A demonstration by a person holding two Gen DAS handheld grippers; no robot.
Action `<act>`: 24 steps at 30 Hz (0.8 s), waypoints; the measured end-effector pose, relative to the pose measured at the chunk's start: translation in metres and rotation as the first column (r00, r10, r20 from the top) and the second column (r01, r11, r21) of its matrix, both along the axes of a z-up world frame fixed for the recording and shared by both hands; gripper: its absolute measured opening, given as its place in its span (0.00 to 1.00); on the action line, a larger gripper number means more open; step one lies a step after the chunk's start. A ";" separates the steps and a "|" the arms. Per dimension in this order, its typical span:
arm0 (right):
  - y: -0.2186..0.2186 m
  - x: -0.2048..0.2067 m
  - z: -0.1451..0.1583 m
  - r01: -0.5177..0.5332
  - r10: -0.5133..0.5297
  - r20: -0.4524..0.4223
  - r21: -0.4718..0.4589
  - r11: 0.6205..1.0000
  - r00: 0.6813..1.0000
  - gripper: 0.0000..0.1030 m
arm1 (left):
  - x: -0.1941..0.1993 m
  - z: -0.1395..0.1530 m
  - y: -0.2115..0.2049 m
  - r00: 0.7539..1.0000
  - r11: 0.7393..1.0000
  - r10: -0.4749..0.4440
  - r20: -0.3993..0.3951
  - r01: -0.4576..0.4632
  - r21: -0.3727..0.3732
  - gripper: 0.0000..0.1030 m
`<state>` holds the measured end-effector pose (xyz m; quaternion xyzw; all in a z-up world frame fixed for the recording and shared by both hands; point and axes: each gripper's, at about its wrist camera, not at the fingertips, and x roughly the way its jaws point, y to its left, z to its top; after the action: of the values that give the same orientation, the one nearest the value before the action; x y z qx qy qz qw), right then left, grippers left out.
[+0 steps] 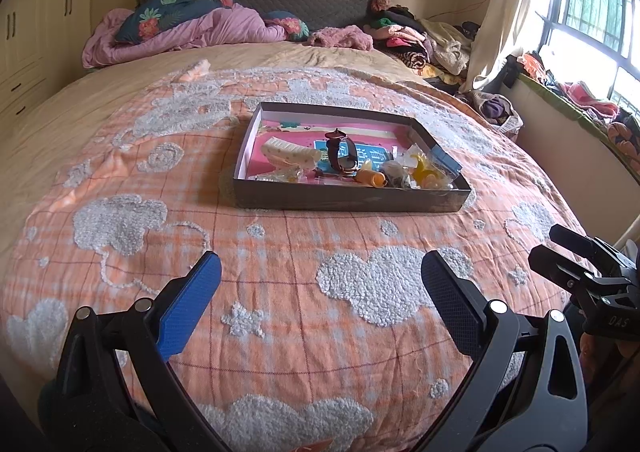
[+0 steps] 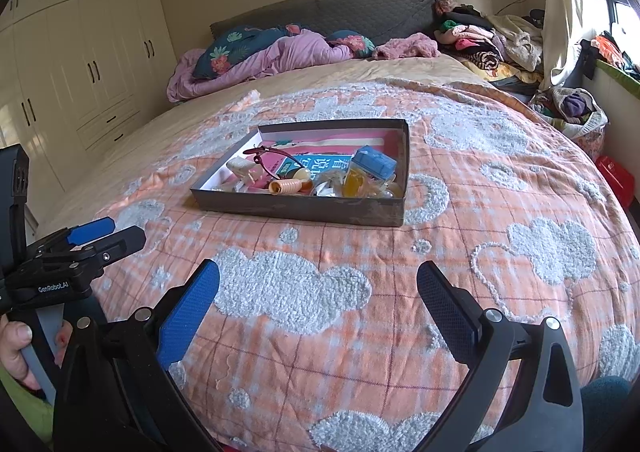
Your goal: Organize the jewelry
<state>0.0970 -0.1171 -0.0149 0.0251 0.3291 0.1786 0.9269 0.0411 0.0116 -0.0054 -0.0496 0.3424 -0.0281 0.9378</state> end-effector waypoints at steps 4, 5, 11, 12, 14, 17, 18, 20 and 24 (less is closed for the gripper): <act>0.001 0.000 0.000 -0.001 0.001 0.000 -0.001 1.000 1.000 0.96 | 0.001 0.001 0.000 1.000 1.000 -0.001 0.000 0.001 -0.001 0.91; 0.001 0.000 0.000 -0.002 0.002 -0.002 -0.002 1.000 1.000 0.96 | 0.001 0.001 0.000 1.000 1.000 0.000 0.000 0.000 0.000 0.91; 0.002 -0.001 0.001 -0.002 0.002 0.000 -0.001 1.000 1.000 0.96 | -0.001 0.000 0.001 1.000 1.000 0.005 -0.003 -0.005 0.000 0.91; 0.002 -0.001 0.000 -0.002 0.002 -0.001 -0.002 1.000 1.000 0.96 | -0.002 0.000 0.001 1.000 1.000 0.007 -0.003 -0.007 0.001 0.91; 0.002 -0.001 0.000 -0.002 0.002 -0.002 -0.001 1.000 1.000 0.96 | -0.001 0.000 0.001 1.000 1.000 0.005 -0.003 -0.005 0.002 0.91; 0.001 -0.001 0.000 -0.003 0.003 -0.003 -0.002 1.000 1.000 0.96 | -0.002 0.000 0.002 1.000 1.000 0.008 -0.002 -0.008 0.002 0.91; 0.003 -0.001 0.001 -0.004 0.004 -0.003 -0.002 1.000 1.000 0.96 | -0.003 0.000 0.002 1.000 1.000 0.008 -0.002 -0.008 0.001 0.91; 0.004 -0.001 0.001 -0.005 0.005 -0.004 -0.004 1.000 1.000 0.96 | -0.002 0.000 0.002 1.000 1.000 0.008 -0.002 -0.008 0.002 0.91; 0.004 -0.001 0.001 -0.006 0.006 -0.004 -0.004 1.000 1.000 0.96 | -0.003 0.000 0.002 1.000 1.000 0.009 -0.004 -0.009 0.004 0.91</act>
<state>0.0960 -0.1129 -0.0139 0.0224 0.3314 0.1808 0.9257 0.0378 0.0134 -0.0050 -0.0494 0.3439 -0.0229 0.9374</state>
